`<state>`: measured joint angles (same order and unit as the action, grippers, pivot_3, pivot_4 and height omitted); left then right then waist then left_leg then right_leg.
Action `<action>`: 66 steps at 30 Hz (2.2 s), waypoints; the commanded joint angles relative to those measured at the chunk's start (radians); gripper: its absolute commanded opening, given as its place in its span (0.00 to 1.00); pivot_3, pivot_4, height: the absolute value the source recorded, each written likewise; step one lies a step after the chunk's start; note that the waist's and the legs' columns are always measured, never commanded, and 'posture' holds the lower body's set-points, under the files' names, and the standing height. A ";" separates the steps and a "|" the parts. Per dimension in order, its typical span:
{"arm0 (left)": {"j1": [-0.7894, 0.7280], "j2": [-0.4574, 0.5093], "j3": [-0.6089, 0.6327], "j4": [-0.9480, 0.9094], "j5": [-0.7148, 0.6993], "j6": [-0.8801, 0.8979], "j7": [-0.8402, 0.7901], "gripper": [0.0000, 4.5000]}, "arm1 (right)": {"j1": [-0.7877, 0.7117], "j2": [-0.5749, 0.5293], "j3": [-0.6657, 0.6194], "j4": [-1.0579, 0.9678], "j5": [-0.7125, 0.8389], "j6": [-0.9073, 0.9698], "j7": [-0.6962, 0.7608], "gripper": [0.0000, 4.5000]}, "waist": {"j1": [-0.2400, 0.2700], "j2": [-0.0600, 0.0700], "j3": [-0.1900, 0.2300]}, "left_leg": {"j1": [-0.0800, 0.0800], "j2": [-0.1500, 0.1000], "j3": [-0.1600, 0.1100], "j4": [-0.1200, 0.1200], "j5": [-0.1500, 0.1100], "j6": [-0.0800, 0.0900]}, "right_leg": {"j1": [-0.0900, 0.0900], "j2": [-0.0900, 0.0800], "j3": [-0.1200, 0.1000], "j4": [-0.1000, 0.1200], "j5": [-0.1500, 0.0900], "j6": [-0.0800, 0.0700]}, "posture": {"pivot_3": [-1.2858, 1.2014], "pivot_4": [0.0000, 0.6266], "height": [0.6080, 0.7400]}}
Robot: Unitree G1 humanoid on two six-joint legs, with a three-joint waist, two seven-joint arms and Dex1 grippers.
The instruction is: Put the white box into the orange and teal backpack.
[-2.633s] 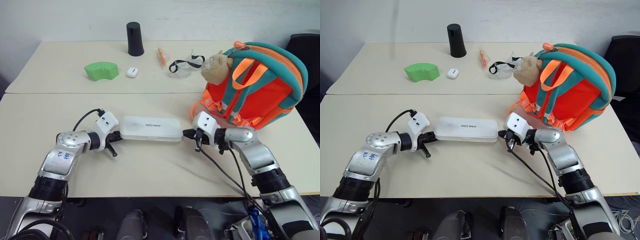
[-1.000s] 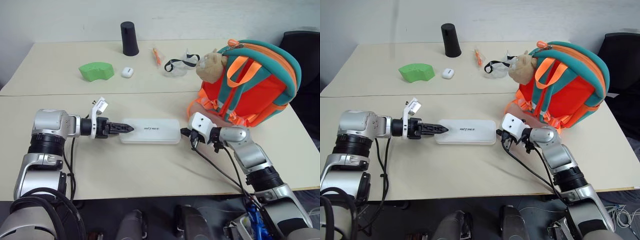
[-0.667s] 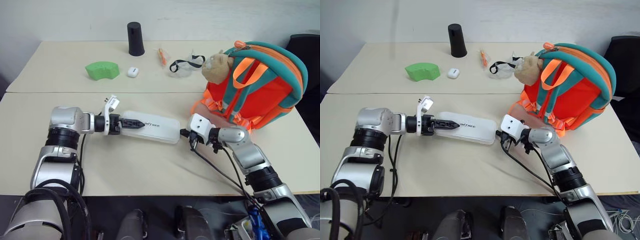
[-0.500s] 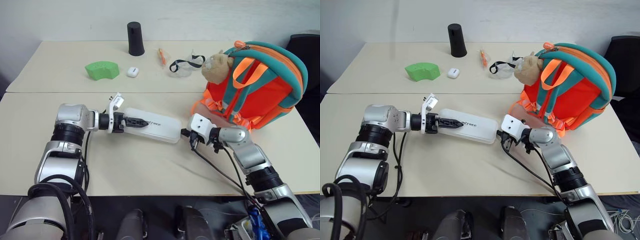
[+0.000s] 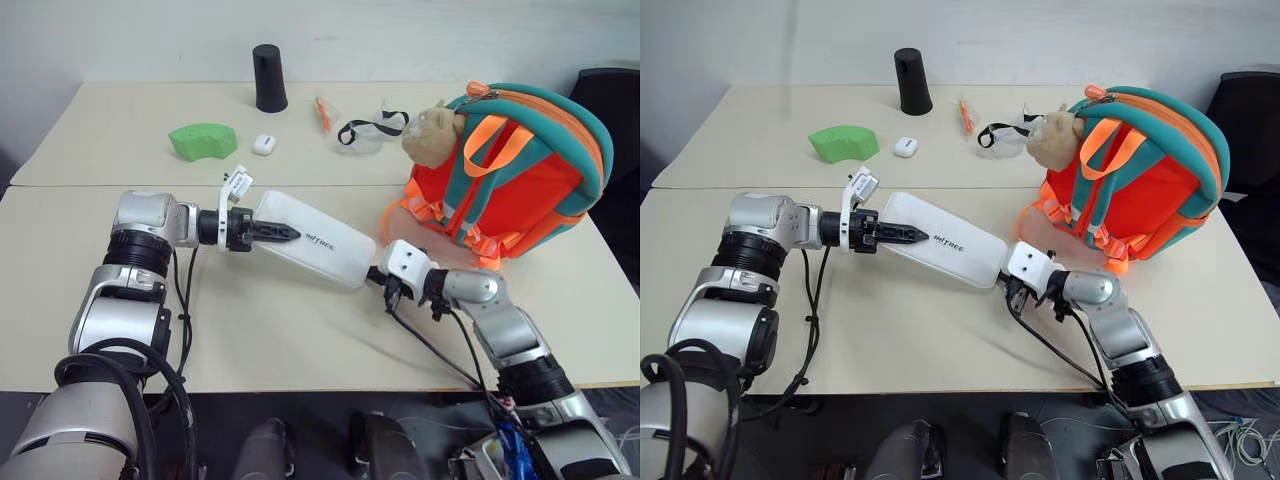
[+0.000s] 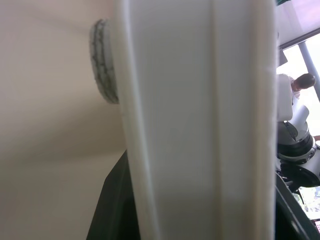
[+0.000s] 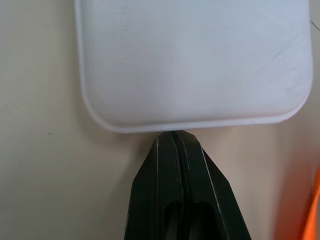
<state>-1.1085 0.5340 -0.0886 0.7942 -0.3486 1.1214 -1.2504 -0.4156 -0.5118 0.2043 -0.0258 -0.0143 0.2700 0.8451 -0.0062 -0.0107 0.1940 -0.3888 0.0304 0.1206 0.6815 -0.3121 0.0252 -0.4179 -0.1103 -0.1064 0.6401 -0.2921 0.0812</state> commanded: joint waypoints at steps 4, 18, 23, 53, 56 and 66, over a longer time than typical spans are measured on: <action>0.081 0.069 0.079 -0.199 -0.110 0.081 -0.035 0.31 | 0.111 -0.062 -0.153 -0.204 0.142 0.137 0.007 0.00 | 0.001 -0.001 0.001 | -0.001 0.000 -0.001 0.000 0.000 0.000 | -0.001 0.000 0.001 0.000 0.000 0.000 | 0.52 0.24 1.00; 0.335 0.114 0.450 -0.976 -0.597 0.242 0.097 0.31 | 0.177 -0.179 -0.721 -0.338 0.593 0.573 -0.111 0.78 | 0.002 -0.002 0.002 | 0.003 0.001 -0.004 0.000 -0.001 0.000 | 0.004 -0.005 0.002 -0.006 0.000 0.000 | 0.52 0.24 1.00; 0.395 0.105 0.472 -1.044 -0.656 0.217 0.184 0.31 | 0.067 -0.113 -0.707 -0.265 0.648 0.582 -0.198 0.99 | 0.000 -0.002 0.002 | 0.003 0.002 -0.004 -0.001 -0.001 -0.002 | 0.004 -0.004 0.002 -0.005 -0.001 -0.001 | 0.52 0.24 1.00; 0.386 0.289 0.487 -0.752 -0.597 -0.076 0.267 0.31 | -0.032 -0.267 -0.559 -0.328 0.977 0.618 0.188 0.00 | 0.003 -0.001 0.003 | 0.000 0.001 -0.003 -0.005 -0.001 -0.002 | 0.001 -0.003 0.001 -0.005 -0.001 -0.001 | 0.52 0.24 1.00; 0.370 0.312 0.466 -0.711 -0.575 -0.112 0.233 0.31 | 0.002 -0.360 -0.617 -0.411 1.152 0.701 0.244 0.00 | 0.002 -0.001 0.003 | 0.000 0.002 -0.002 -0.006 -0.002 -0.001 | 0.000 -0.002 0.001 -0.009 -0.001 -0.001 | 0.52 0.24 1.00; 0.383 0.300 0.444 -0.734 -0.589 -0.127 0.173 0.31 | 0.065 -0.520 -0.730 -0.495 1.560 0.804 0.208 0.00 | 0.006 -0.004 0.005 | -0.001 0.002 -0.002 -0.006 -0.003 0.000 | 0.001 -0.004 0.001 -0.013 0.000 -0.001 | 0.52 0.24 1.00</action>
<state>-0.7225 0.8289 0.3349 0.0926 -0.9054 1.0127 -1.0517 -0.3577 -1.0181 -0.4846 -0.4859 1.5027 1.0877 1.0530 -0.0004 -0.0147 0.1987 -0.3894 0.0323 0.1181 0.6754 -0.3146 0.0252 -0.4171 -0.1147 -0.1054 0.6270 -0.2925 0.0802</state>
